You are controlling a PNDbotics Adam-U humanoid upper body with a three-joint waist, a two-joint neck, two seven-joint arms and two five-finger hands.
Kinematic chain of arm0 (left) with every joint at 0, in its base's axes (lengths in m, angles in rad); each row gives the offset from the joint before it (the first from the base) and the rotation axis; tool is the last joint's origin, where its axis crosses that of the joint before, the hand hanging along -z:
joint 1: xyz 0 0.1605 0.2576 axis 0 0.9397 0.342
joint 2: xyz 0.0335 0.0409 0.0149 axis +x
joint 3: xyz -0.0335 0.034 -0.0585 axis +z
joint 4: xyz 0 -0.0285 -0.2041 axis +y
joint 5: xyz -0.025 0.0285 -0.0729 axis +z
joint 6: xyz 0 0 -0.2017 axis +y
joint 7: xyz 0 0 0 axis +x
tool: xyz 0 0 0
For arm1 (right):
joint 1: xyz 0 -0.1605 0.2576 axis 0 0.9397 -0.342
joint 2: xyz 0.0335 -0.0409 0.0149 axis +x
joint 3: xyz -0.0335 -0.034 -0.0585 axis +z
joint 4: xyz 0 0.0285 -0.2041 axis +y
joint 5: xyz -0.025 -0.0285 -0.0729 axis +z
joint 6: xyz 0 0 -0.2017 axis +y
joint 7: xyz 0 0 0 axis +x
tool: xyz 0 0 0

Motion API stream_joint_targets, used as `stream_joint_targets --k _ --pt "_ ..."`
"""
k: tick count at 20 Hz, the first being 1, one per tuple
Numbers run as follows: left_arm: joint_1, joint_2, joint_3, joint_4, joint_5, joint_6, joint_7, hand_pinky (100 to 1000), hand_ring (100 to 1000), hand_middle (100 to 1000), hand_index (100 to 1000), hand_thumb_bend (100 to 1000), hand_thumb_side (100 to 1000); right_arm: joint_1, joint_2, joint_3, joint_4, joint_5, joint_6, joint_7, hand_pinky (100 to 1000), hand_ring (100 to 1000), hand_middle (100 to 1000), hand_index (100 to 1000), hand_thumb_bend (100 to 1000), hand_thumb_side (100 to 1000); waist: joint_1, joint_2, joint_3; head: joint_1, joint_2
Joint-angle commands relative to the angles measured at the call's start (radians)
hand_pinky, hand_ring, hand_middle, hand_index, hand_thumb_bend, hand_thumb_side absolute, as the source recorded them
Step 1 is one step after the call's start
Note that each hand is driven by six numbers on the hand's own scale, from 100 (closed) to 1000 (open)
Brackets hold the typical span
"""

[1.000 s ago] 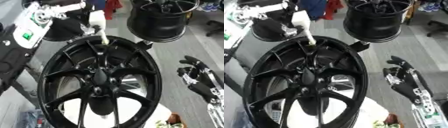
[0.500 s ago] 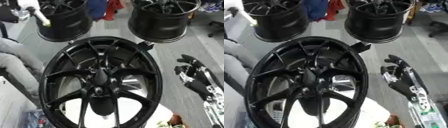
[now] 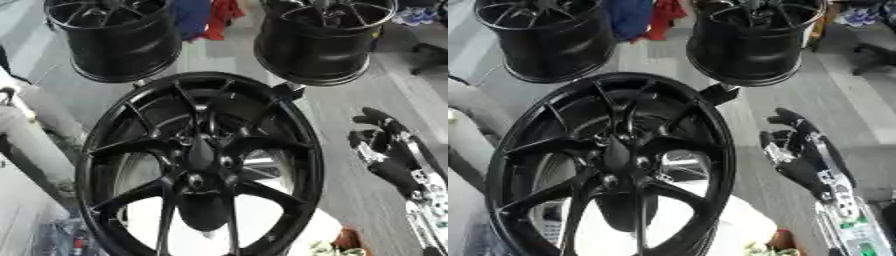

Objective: Pull the pin out of the wheel hub.

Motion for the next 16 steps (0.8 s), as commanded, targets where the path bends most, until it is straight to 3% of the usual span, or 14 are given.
stream_joint_targets --k 1,4,6,10,13,16 --pt "0.019 0.006 0.06 0.051 -0.046 -0.022 0.052 679 782 848 943 690 742 -0.01 -0.013 -0.002 -0.015 0.003 0.0 0.002 645 651 771 887 251 271 0.0 -0.013 -0.001 0.005 -0.002" --pt "0.033 -0.014 0.083 0.076 -0.038 -0.058 0.101 683 789 867 950 741 771 -0.01 -0.012 -0.002 -0.014 0.003 0.0 0.002 645 651 771 887 251 271 -0.002 -0.013 -0.001 0.005 -0.002" --pt "0.038 -0.023 0.098 0.068 -0.014 -0.074 0.134 648 757 835 930 708 792 -0.01 -0.011 -0.003 -0.014 0.003 0.0 0.002 645 650 771 887 251 271 -0.003 -0.014 0.001 0.004 -0.002" --pt "0.062 -0.061 0.155 -0.018 0.053 -0.088 0.204 549 689 767 866 432 732 -0.009 -0.009 -0.005 -0.013 0.002 0.0 0.0 645 650 770 887 251 272 -0.004 -0.013 0.006 0.001 -0.002" --pt "0.117 -0.115 0.17 -0.145 0.156 -0.101 0.32 516 676 753 842 365 705 -0.01 -0.007 -0.005 -0.014 0.001 -0.001 0.0 645 650 770 887 250 273 -0.005 -0.01 0.007 -0.002 -0.002" --pt "0.19 -0.231 0.176 -0.328 0.293 -0.118 0.439 470 663 738 820 320 702 -0.012 -0.003 -0.005 -0.014 -0.001 -0.001 0.0 646 650 770 887 251 273 -0.007 -0.007 0.005 -0.007 -0.002"
